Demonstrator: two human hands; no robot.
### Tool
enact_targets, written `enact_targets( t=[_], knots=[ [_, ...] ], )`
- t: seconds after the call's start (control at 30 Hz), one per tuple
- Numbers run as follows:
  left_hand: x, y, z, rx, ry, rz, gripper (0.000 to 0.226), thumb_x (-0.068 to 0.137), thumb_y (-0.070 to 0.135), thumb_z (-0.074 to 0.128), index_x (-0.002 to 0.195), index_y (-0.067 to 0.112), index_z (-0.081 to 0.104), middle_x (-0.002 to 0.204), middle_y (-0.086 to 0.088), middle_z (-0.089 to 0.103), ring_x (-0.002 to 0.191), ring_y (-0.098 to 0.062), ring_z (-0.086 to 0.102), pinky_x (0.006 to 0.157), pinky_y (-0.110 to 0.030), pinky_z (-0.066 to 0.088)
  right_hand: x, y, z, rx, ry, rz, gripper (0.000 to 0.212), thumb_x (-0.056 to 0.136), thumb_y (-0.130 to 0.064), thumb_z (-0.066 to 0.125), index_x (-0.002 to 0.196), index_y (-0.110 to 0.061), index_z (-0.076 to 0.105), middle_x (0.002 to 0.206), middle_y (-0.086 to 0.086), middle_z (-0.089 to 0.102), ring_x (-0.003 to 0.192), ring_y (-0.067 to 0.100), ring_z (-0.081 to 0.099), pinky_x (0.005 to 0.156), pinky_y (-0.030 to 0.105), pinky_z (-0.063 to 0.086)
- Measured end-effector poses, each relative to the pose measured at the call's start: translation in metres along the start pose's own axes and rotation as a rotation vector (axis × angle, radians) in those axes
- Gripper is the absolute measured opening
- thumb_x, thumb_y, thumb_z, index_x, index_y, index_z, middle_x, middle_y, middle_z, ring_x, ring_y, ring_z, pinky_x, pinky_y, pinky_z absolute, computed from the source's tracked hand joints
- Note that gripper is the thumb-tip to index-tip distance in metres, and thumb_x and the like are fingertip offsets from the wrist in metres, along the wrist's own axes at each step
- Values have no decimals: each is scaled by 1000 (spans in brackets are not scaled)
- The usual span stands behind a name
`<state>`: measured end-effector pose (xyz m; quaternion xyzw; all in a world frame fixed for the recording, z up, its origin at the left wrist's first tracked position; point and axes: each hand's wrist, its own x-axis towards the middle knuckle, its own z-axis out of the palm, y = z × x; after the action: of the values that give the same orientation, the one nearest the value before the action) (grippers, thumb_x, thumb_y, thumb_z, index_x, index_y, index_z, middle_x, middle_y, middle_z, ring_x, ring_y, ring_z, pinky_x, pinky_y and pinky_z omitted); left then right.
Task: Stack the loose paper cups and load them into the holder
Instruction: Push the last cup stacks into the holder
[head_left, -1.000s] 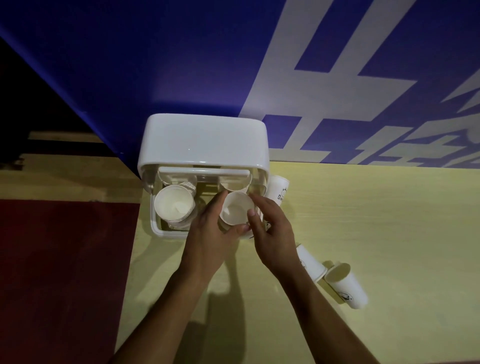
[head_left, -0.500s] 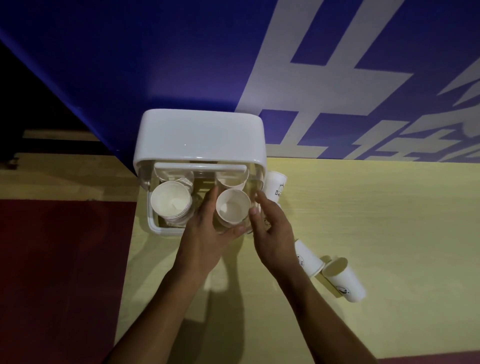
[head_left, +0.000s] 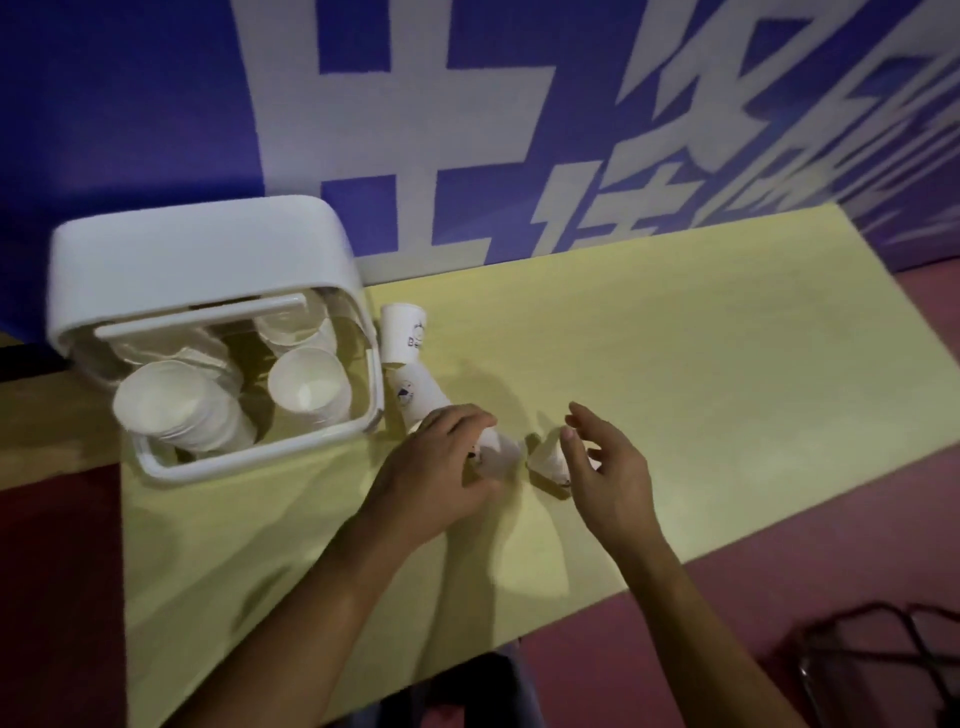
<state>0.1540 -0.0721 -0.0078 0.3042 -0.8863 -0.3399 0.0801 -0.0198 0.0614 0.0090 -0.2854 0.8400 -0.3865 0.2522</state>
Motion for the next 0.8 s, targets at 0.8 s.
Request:
enact_targets(
  t=[0.8],
  knots=[
    [-50,39,71,-210,462,-403,68,73,36,91,129,21,57,118,8,63,105,-13,57,80,-33,47,26,64,-21,-470,-319,-177,89,86,-50,76,158,-20,33,155,7,46,137,29,47,107,46,48]
  ],
)
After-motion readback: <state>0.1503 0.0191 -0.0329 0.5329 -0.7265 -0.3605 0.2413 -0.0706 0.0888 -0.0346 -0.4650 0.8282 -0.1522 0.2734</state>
